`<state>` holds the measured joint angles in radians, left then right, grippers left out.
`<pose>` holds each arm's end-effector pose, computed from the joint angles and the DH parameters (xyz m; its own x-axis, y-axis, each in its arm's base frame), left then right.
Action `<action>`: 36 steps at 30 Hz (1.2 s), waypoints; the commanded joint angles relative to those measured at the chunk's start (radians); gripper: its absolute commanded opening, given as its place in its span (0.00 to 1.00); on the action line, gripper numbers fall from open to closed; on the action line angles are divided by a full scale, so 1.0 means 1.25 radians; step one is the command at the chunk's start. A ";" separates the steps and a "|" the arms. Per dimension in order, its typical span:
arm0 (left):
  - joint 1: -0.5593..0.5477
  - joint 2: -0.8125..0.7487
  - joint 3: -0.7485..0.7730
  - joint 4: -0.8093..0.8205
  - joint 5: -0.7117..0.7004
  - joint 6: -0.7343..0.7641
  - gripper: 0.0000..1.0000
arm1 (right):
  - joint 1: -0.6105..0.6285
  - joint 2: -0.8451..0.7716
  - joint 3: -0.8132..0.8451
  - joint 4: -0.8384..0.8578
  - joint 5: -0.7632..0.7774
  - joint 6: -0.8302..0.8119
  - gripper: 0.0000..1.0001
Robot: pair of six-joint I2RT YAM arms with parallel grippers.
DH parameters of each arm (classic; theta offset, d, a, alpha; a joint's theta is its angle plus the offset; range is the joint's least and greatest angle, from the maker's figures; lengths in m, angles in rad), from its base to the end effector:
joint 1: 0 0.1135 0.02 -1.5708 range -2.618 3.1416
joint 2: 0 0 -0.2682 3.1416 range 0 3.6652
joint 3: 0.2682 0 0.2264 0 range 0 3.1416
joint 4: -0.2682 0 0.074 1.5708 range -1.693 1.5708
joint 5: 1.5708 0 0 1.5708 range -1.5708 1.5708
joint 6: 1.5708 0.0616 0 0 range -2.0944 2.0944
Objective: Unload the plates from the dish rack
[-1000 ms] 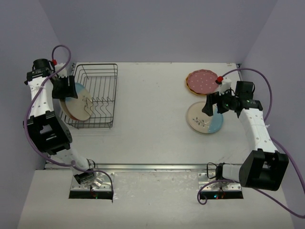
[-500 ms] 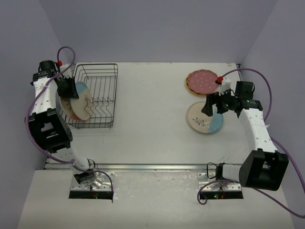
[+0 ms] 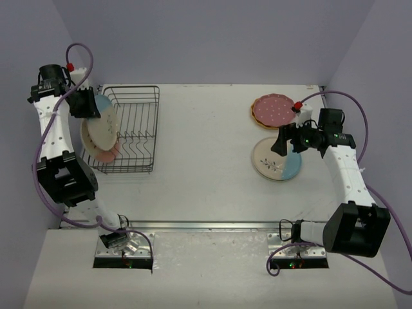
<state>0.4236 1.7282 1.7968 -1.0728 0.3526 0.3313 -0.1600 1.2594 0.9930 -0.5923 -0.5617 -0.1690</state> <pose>0.3246 0.1230 0.3420 -0.7978 -0.0249 -0.6024 0.0452 0.9939 -0.1009 0.2487 -0.0069 0.2737 -0.7016 -0.0310 -0.7119 -0.3315 0.8986 0.2875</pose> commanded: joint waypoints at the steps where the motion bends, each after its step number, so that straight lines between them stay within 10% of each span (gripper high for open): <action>1: -0.017 -0.078 0.181 0.007 0.119 -0.018 0.00 | 0.004 -0.011 0.041 0.009 -0.023 0.019 0.99; 9: -0.030 -0.116 0.211 -0.091 0.437 0.043 0.00 | 0.003 -0.034 0.027 0.057 -0.183 0.083 0.99; 15: -0.224 -0.185 0.011 -0.168 0.659 0.144 0.00 | 0.025 -0.028 -0.013 0.245 -0.480 0.345 0.99; 22: -0.420 -0.272 -0.184 0.052 0.661 -0.032 0.00 | 0.241 -0.031 -0.056 0.418 -0.434 0.456 0.97; 32: -0.477 -0.275 -0.283 0.087 0.690 -0.050 0.00 | 0.431 0.064 -0.045 0.524 -0.351 0.495 0.88; 36: -0.480 -0.273 -0.285 0.089 0.700 -0.051 0.00 | 0.483 0.104 -0.030 0.553 -0.349 0.511 0.69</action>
<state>-0.1610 1.4292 1.4233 -1.0346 1.0847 0.2962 0.3888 1.3540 0.9237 -0.0068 -1.0159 0.4342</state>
